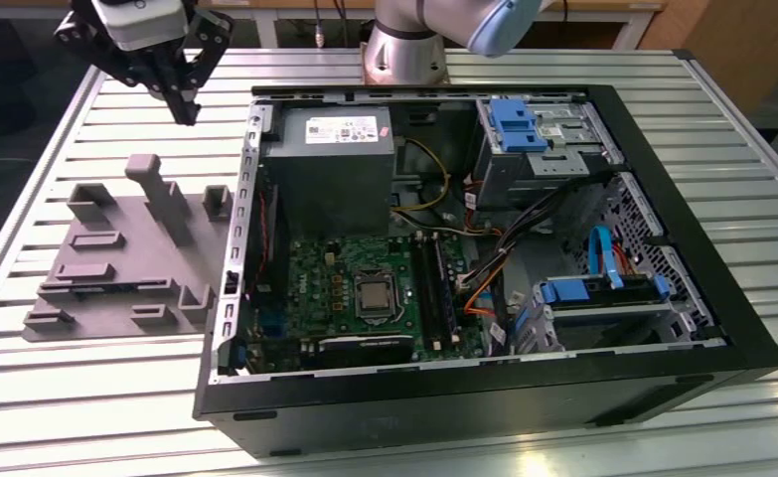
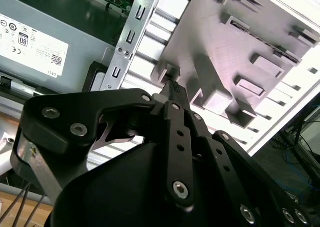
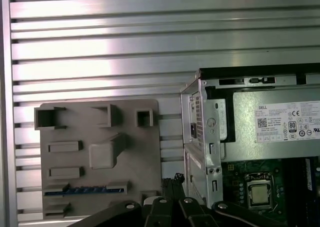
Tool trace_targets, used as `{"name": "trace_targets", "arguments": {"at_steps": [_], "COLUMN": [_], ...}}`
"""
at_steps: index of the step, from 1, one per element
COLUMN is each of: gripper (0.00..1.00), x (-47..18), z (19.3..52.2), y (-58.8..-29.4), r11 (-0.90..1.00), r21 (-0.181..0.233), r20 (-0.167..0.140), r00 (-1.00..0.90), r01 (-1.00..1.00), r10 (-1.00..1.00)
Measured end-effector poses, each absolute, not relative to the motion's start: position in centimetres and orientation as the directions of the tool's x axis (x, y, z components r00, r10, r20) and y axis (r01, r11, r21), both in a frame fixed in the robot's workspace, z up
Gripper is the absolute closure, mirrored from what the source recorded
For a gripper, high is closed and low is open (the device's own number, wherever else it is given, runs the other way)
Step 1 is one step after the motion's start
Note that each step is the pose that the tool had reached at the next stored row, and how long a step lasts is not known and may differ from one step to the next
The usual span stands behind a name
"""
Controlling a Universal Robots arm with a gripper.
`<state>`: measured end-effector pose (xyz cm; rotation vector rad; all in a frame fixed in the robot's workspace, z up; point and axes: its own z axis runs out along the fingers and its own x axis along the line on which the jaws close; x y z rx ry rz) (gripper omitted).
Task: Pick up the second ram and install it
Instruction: 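Reach for the second ram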
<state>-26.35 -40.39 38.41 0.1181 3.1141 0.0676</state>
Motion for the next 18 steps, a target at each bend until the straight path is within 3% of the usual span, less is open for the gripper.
{"name": "trace_targets", "arguments": {"at_steps": [18], "gripper": [0.89], "x": [-27.4], "z": [38.3], "y": [-40.4], "r11": [0.996], "r21": [0.044], "r20": [-0.023], "r00": [-0.997], "r01": [0.075], "r10": [0.076]}}
